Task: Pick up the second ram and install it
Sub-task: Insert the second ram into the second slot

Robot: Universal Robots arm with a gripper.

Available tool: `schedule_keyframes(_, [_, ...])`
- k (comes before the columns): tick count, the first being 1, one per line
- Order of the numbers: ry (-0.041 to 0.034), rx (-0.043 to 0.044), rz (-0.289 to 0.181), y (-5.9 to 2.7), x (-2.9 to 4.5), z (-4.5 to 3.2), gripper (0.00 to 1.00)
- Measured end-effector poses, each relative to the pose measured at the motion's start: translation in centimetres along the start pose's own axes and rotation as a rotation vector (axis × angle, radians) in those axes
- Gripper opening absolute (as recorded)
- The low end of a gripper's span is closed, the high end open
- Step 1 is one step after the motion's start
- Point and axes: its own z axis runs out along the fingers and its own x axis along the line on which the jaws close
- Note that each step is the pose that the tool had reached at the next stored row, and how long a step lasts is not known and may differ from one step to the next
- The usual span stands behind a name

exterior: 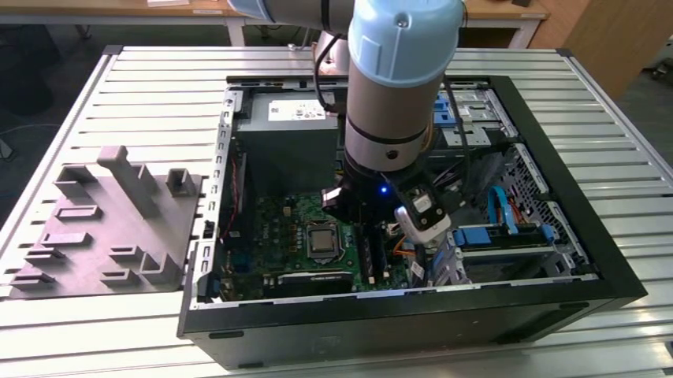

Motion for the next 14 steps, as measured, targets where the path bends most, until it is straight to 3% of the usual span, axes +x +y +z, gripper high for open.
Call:
schedule_keyframes(7, [0.0,0.0004,0.0,0.0,0.0,0.02,0.11])
schedule_keyframes(9, [0.0,0.0,0.0,0.0,0.0,0.02,0.13])
schedule_keyframes(10, [0.0,-0.0001,0.0,0.0,0.0,0.03,0.19])
schedule_keyframes(14, [0.0,-0.0001,0.0,0.0,0.0,0.03,0.19])
